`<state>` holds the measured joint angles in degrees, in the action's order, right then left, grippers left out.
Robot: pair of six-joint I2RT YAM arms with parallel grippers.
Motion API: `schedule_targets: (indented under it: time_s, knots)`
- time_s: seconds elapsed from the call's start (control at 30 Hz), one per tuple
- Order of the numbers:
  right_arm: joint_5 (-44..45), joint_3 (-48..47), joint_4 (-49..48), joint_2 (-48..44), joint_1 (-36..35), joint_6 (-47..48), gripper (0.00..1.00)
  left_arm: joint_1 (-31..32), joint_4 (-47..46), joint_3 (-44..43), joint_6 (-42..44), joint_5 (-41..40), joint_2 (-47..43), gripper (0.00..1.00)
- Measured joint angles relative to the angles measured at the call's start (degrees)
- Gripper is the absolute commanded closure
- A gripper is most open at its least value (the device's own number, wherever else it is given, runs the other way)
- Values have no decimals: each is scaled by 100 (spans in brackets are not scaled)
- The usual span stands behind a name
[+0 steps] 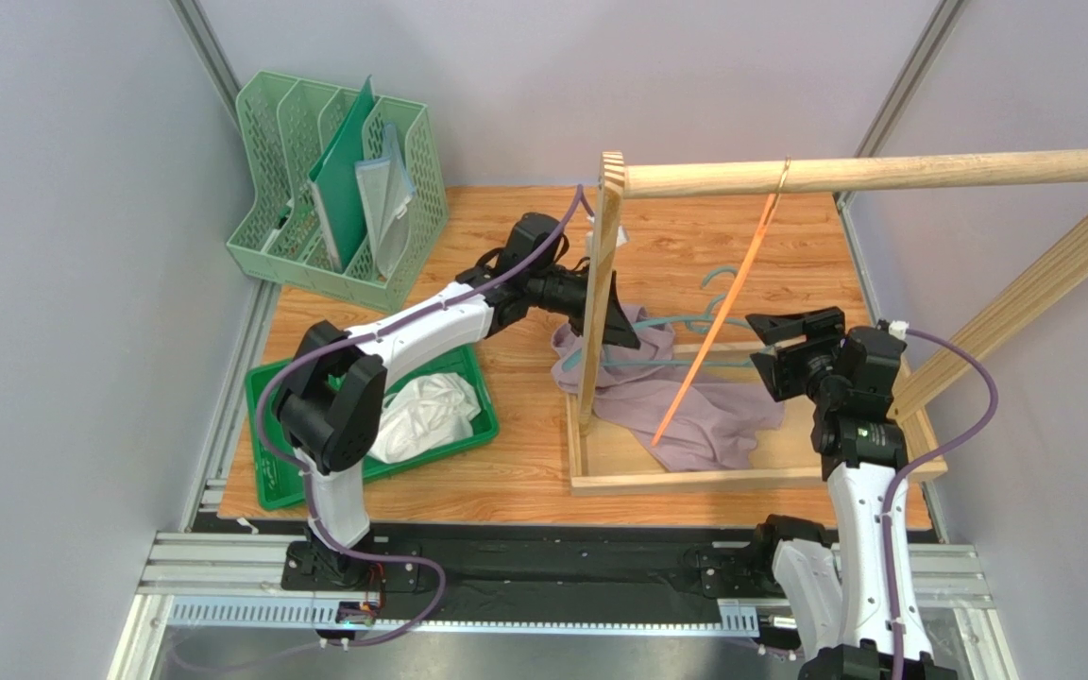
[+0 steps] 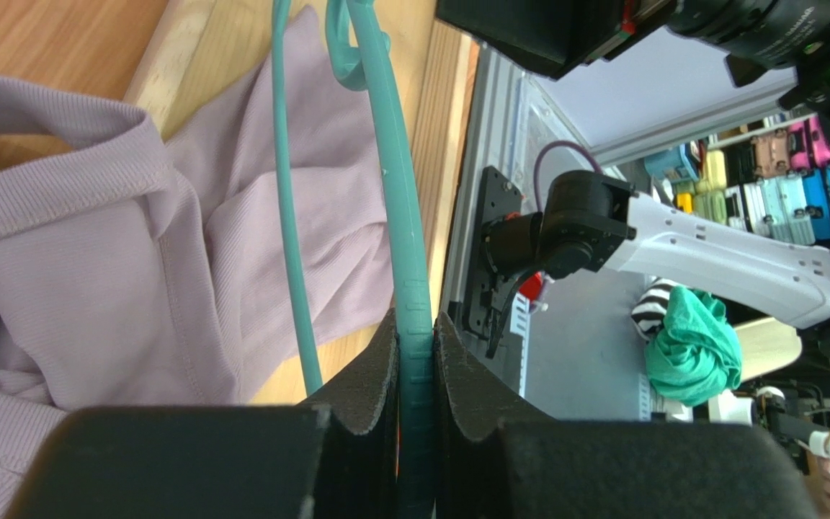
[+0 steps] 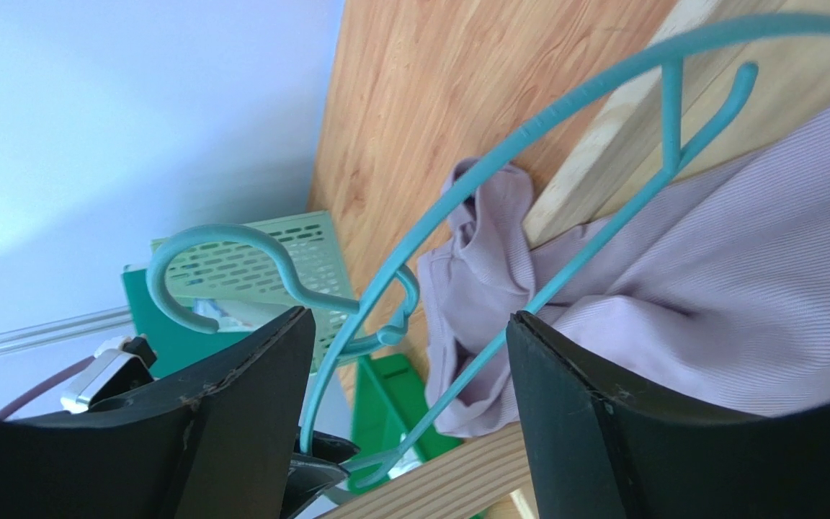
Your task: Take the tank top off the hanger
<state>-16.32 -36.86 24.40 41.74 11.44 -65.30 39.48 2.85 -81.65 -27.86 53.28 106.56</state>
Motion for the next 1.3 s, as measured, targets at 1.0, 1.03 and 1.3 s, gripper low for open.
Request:
schedule_targets:
  time_s: [1.0, 1.03, 1.3]
  knots:
    - [-122, 328, -321, 105, 0, -1145, 42, 267, -870, 627, -352, 151, -581, 100]
    - [-122, 328, -330, 101, 0, -1154, 42, 278, -863, 627, -341, 166, -597, 100]
    - [-136, 334, -461, 50, 0, -1499, 100, 286, -723, 627, -284, 166, -608, 100]
